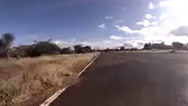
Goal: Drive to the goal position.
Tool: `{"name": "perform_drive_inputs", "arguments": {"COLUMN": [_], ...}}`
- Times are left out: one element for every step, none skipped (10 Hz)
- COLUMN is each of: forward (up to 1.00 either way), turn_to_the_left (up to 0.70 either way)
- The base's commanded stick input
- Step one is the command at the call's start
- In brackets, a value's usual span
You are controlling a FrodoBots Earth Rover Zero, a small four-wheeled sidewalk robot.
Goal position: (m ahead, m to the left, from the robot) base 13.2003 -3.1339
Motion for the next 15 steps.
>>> {"name": "perform_drive_inputs", "arguments": {"forward": [0.5,0.5,0.5,0.5,0.5,0.5,0.5,0.5,0.5,0.5,0.5,0.5,0.5,0.5,0.5], "turn_to_the_left": [-0.31,-0.5,-0.5,-0.5,-0.5,-0.26,-0.13,0.0,0.0,0.0,0.0,0.0,0.0,0.0,0.0]}}
